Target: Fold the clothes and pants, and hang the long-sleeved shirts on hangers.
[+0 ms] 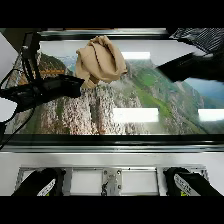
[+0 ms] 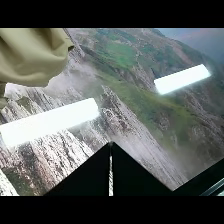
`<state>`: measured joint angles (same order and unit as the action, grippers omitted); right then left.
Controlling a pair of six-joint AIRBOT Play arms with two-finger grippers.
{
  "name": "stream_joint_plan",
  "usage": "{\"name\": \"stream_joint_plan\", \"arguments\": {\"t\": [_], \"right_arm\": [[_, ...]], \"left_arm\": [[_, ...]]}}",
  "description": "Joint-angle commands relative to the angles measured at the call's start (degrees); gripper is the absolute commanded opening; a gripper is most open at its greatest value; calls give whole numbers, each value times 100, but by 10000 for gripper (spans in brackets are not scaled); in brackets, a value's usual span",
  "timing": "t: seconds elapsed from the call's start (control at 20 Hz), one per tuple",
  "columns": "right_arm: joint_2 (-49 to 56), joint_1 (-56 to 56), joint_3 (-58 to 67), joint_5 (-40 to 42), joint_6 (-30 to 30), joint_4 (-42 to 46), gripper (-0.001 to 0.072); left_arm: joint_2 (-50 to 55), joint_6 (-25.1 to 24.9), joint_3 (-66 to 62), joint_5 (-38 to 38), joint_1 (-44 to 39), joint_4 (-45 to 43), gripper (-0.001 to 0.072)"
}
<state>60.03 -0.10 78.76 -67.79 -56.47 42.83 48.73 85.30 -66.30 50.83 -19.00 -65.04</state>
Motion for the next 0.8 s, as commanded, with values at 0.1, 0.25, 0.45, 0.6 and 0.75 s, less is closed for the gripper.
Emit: {"name": "stream_joint_plan", "arguments": {"t": [0.1,0.25,0.45,0.6,0.75], "right_arm": [[306,1456,-719,387,-57,398,552],[365,1447,-719,330,-57,310,25],[367,1447,-719,330,-57,306,18],[367,1447,-719,330,-57,306,18],[367,1447,-719,330,-57,306,19]], "left_arm": [[2,0,2,44,4,7,12],[2,0,2,44,4,7,12],[2,0,2,44,4,9,12],[2,0,2,44,4,7,12],[2,0,2,46,4,9,12]]}}
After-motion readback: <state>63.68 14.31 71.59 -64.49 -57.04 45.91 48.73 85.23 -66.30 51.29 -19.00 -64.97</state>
